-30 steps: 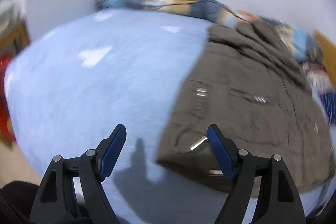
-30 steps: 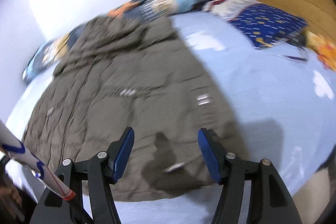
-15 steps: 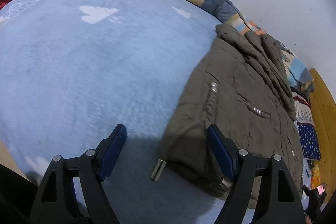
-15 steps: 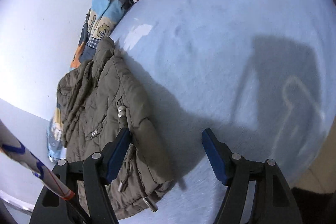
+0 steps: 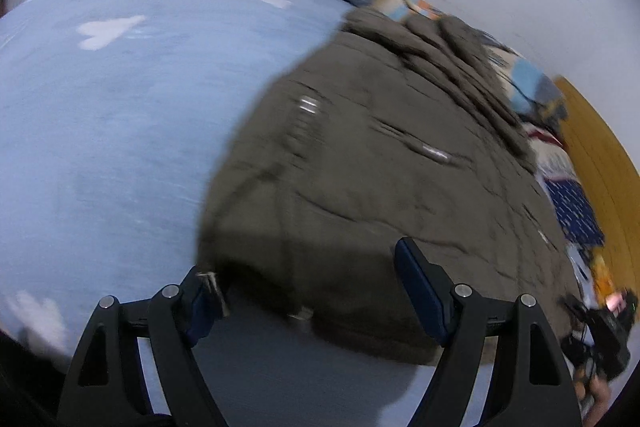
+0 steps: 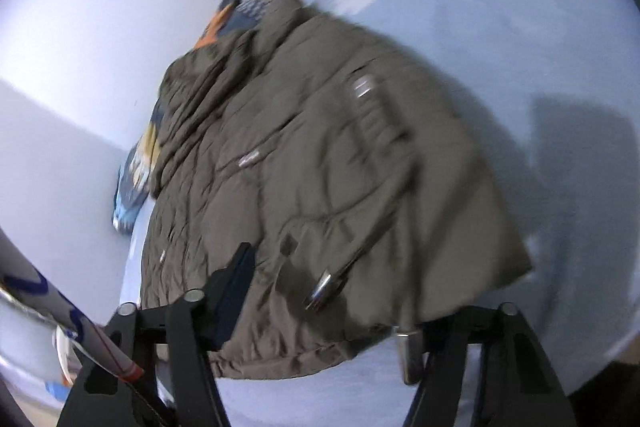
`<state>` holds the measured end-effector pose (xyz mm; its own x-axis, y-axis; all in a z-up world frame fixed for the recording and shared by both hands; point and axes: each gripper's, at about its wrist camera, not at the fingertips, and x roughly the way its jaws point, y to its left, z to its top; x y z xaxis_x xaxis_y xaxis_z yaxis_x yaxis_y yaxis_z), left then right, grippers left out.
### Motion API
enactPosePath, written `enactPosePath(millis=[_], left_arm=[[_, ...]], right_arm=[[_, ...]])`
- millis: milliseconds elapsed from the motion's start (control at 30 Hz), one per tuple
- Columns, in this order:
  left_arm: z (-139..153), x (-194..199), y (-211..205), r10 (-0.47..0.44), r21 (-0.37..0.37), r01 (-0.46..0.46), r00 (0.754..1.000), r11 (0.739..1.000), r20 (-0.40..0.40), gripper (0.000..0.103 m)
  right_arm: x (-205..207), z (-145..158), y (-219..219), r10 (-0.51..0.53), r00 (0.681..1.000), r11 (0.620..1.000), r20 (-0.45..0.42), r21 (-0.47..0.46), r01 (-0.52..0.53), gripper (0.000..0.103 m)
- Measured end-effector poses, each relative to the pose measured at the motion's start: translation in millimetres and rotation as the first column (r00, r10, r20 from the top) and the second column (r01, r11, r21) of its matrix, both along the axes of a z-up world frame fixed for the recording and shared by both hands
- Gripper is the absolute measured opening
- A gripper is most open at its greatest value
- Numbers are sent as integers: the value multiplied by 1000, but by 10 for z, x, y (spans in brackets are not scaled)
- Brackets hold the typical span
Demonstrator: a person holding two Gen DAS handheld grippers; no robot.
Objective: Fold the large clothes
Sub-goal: 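Grasp the coat side edge by the drawstring with the right tool, then grasp the same coat edge with the left tool while the right tool holds it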
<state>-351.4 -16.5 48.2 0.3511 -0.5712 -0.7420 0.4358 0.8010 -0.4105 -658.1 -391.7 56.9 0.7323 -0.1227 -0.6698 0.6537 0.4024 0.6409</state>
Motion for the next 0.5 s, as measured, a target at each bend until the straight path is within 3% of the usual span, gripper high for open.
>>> enactPosePath(millis=[100,167,500], left_arm=[[-1,-38,-59,-11,12,11,1000,1000,23,79],[-22,3,-53,7,-2,-7,1000,1000,13,79],[-49,-135,-338,-48,164,20,985,986,168,79]], right_arm=[[31,27,42,14,1000,999,5,-31,-14,40],[10,25,40,4,1000,999,-10,-38,-4,36],[51,-153,-13,-3,997,999,-80,-33,0,40]])
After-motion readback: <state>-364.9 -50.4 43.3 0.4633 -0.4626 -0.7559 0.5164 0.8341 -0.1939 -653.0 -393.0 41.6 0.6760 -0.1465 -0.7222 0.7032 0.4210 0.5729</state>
